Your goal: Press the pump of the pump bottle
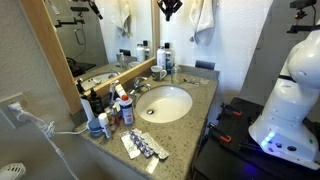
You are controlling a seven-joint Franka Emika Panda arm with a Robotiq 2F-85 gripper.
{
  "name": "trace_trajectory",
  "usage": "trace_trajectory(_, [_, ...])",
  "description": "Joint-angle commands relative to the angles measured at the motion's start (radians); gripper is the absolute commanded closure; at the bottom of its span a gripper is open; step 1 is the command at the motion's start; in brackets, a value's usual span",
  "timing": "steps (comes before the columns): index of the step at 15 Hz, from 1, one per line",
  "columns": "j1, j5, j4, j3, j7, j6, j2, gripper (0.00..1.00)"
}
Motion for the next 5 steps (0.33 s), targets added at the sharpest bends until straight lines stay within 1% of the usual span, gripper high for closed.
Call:
trace_trajectory(1, [-0.005, -0.021, 0.011, 0.063, 0.025, -0.093, -0.05, 0.96])
trace_trajectory(5, [-0.008, -0.014, 0.005, 0.1, 0.025, -0.125, -0.079, 0.95])
